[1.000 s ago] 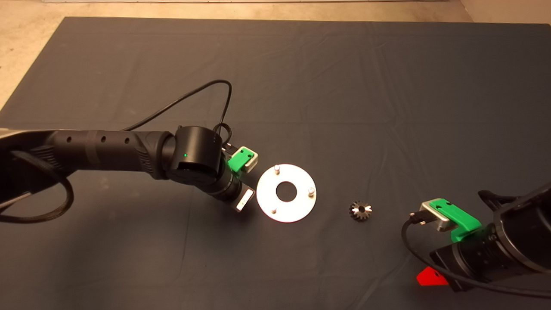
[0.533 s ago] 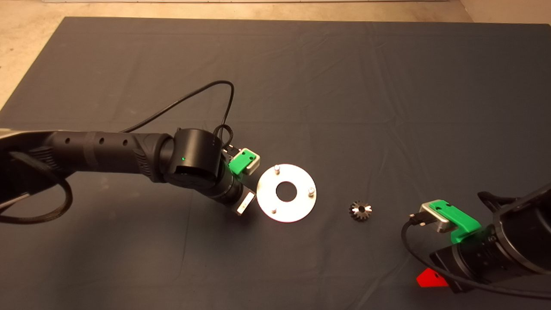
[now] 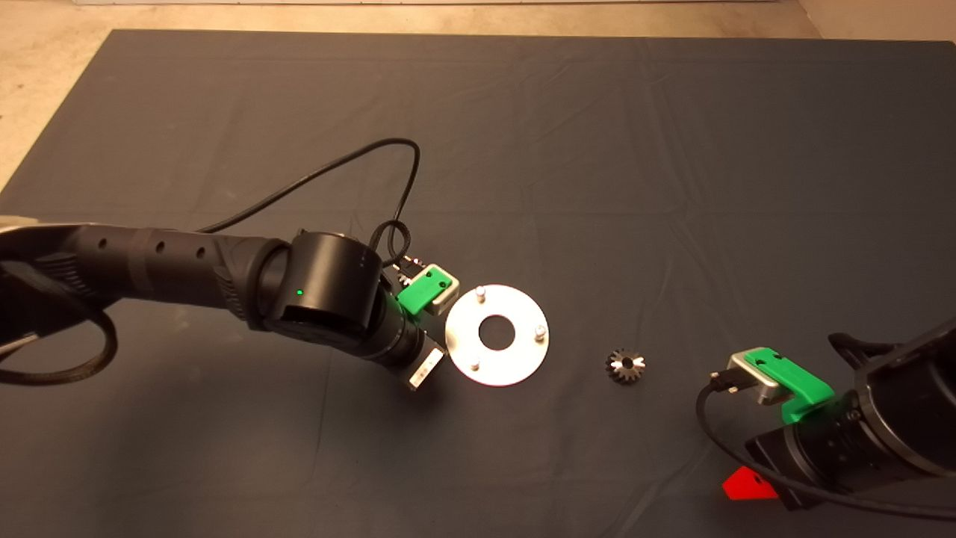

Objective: Install three planetary gears onto the carrier pins

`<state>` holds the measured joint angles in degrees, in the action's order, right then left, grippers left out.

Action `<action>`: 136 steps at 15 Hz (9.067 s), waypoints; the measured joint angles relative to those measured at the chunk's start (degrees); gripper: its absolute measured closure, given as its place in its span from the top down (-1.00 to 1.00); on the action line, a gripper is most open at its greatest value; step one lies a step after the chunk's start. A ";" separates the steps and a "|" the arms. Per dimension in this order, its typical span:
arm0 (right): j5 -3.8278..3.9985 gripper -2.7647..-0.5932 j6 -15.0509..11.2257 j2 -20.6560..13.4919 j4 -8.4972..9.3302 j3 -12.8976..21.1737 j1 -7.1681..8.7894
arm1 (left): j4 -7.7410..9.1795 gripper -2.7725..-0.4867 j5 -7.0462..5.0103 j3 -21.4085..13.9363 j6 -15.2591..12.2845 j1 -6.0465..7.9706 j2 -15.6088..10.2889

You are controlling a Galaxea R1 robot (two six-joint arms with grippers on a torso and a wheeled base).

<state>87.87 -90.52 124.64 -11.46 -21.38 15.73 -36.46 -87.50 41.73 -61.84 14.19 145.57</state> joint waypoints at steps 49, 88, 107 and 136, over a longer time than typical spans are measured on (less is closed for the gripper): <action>-0.02 0.07 0.02 0.02 -0.02 0.00 0.00 | 7.25 -0.90 0.11 7.98 4.19 -0.02 12.35; -0.02 0.07 0.02 0.02 -0.05 0.00 0.00 | 7.41 -0.91 -0.04 8.63 4.57 2.48 12.34; 0.00 0.07 0.02 0.02 -0.06 0.00 0.00 | 6.83 -0.91 -0.17 8.59 4.73 0.39 12.20; 0.00 0.07 0.02 0.02 -0.09 0.00 0.00 | 6.17 -0.91 0.57 11.04 9.40 0.92 12.81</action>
<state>87.87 -90.49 124.66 -11.54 -21.38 15.73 -30.29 -86.93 52.77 -52.44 15.10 158.38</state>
